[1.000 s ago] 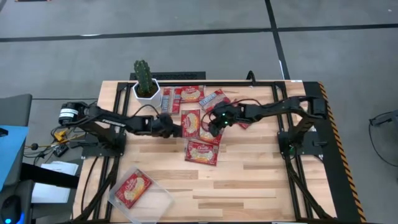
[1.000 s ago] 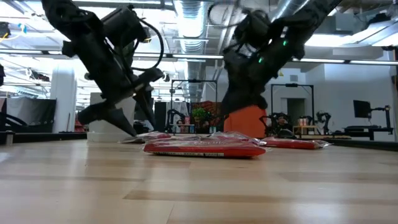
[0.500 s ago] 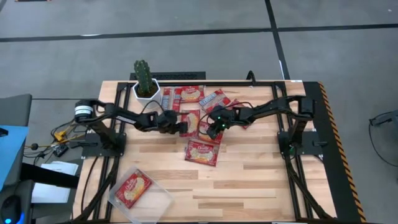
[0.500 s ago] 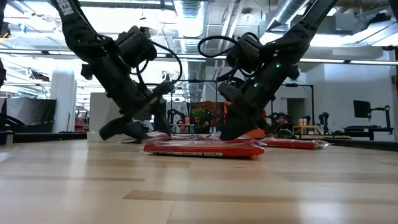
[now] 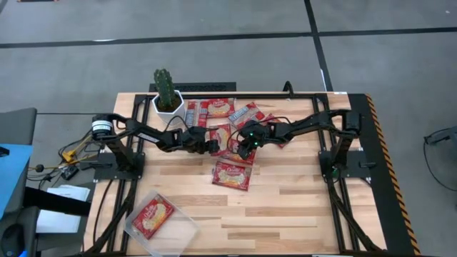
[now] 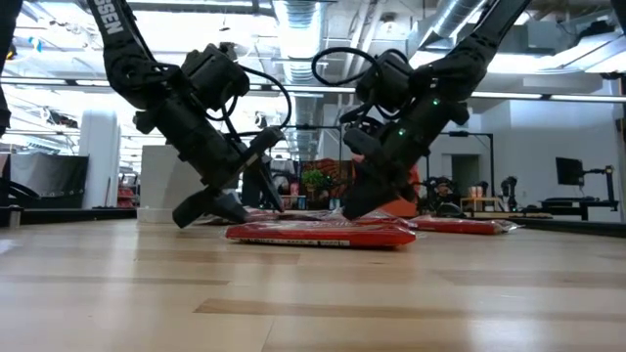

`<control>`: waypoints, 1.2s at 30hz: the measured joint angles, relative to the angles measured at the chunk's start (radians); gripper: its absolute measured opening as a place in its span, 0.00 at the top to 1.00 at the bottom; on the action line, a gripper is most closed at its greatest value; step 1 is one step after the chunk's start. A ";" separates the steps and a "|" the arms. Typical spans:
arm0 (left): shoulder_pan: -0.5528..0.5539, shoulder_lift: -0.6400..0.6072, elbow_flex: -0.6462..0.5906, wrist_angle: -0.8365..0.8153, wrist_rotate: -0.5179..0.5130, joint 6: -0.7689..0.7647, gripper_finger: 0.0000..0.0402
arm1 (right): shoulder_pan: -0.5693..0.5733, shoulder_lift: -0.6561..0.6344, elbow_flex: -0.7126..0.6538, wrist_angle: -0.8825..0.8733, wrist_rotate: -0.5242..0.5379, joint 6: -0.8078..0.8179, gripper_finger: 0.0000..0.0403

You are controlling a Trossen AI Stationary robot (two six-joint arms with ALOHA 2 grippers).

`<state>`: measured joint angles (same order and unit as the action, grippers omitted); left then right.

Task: Sort popcorn bags into baskets
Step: Put the red popcorn bag into the transparent bin

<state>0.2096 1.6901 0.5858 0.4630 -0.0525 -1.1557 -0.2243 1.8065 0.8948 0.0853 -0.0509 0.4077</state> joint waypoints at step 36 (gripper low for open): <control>-0.001 -0.001 0.002 0.033 0.016 -0.088 0.97 | 0.068 0.152 0.258 -0.277 -0.002 -0.129 0.77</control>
<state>0.2089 1.6890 0.5873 0.4965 -0.0361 -1.2437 -0.1567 1.9587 1.1528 -0.1912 -0.0525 0.2783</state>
